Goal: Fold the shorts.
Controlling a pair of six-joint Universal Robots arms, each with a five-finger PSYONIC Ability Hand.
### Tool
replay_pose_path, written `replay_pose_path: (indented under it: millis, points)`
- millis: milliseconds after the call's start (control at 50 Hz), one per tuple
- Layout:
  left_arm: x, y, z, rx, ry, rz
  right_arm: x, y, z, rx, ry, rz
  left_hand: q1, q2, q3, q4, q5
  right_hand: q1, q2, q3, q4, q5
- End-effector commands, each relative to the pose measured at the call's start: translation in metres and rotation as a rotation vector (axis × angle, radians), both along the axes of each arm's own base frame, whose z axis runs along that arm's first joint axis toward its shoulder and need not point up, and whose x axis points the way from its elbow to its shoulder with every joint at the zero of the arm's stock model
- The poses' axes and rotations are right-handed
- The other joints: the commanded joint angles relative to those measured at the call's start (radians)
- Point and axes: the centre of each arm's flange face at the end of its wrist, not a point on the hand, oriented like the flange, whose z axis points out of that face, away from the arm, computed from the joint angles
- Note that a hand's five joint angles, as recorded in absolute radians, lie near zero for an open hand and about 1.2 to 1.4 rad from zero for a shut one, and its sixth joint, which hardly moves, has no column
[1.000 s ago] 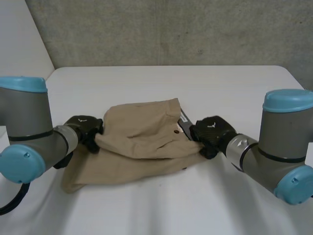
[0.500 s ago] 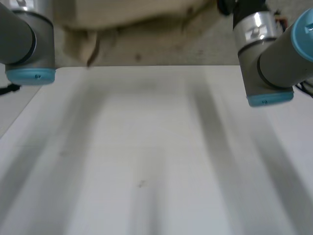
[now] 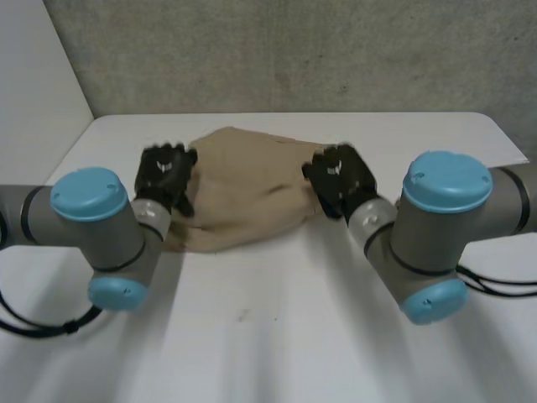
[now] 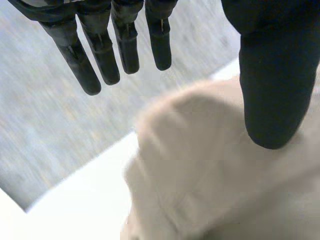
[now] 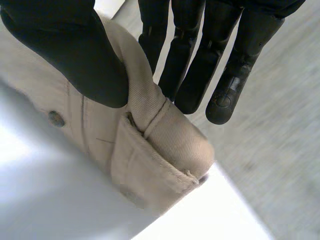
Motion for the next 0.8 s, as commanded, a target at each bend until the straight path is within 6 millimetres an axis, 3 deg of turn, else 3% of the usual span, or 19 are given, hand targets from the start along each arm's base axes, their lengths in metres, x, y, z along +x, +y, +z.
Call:
replay_pose_path:
  millis: [20,200,460,580,800]
  points:
    - [0.017,0.034,0.021,0.146,-0.06,0.003,-0.016,0.017,-0.006,0.094,0.034,-0.017,-0.041,-0.028,-0.033,-0.018,-0.01,0.412,0.22,0.216,0.207,0.226]
    - [0.037,0.042,0.035,0.15,-0.057,0.046,-0.026,0.034,0.0,0.159,-0.025,-0.021,-0.07,-0.057,-0.062,-0.048,-0.039,0.412,0.22,0.216,0.207,0.226]
    - [0.048,0.041,0.02,0.194,-0.071,0.071,-0.04,0.036,0.008,0.213,-0.112,-0.07,0.006,0.019,0.014,0.029,0.037,0.412,0.22,0.216,0.207,0.226]
    - [0.056,0.03,0.018,0.197,-0.048,0.034,-0.04,0.037,0.008,0.236,-0.139,-0.072,0.1,0.113,0.108,0.122,0.131,0.412,0.22,0.216,0.207,0.226]
    - [0.048,0.015,-0.002,0.209,-0.027,-0.044,-0.037,0.04,0.008,0.235,-0.138,-0.058,0.253,0.266,0.261,0.275,0.283,0.412,0.22,0.216,0.207,0.226]
